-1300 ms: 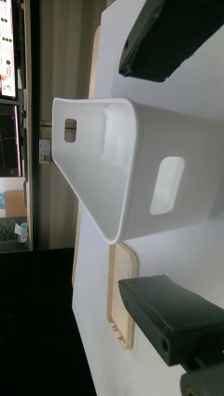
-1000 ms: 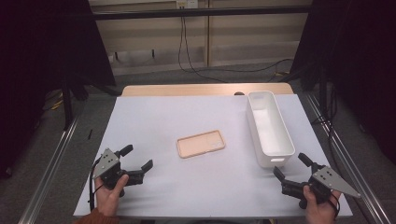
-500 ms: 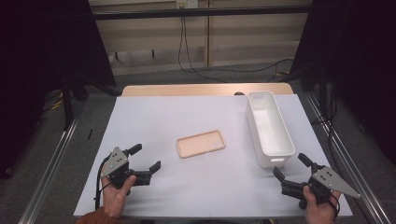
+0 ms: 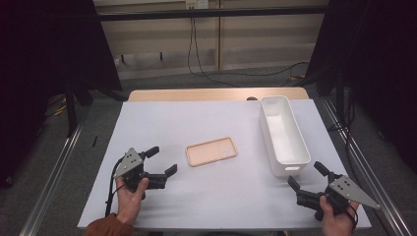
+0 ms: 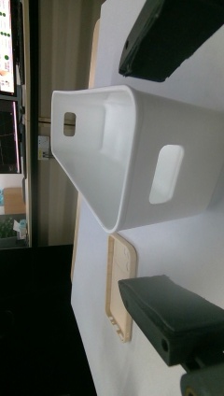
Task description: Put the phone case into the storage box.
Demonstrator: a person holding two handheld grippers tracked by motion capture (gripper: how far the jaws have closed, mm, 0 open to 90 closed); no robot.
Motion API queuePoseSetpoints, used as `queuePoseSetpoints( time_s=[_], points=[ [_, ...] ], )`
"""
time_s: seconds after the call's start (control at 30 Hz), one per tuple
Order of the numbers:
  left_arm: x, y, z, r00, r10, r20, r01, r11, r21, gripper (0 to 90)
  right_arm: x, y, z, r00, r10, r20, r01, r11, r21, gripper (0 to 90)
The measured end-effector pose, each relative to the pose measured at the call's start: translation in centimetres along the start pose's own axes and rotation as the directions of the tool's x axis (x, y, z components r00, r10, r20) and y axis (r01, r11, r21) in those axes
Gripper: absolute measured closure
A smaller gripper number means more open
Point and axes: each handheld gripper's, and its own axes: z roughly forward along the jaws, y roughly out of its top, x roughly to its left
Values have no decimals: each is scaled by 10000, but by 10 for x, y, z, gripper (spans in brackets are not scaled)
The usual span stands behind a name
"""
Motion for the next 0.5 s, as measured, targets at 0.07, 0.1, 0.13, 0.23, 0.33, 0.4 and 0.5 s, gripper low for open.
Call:
queuePoseSetpoints(
  time_s=[0.07,0.1,0.13,0.23,0.33,0.4,0.5],
  points=[
    [-1,1,5,9997,206,156,-206,9998,-30,56,0,0,0,10000,-2,-1,2,10000,7,1],
    [-2,1,8,9996,263,98,-264,9997,14,51,0,0,0,10000,0,-16,0,10000,12,0],
    [-3,2,12,9996,209,193,-207,9998,-83,48,0,0,0,10000,9,-25,-9,10000,22,0],
    [-3,4,15,9997,207,110,-205,9997,-154,48,0,0,0,10000,-12,-26,12,10000,18,0],
    [0,6,23,9990,-5,456,3,10000,43,46,0,0,0,10000,4,-16,-4,10000,14,0],
    [0,7,26,9994,-16,341,8,9998,221,45,0,0,0,10000,-12,-38,12,10000,15,0],
    [-1,10,31,9995,-62,313,51,9994,355,47,0,0,0,10000,-17,-42,17,10000,5,0]
  ],
)
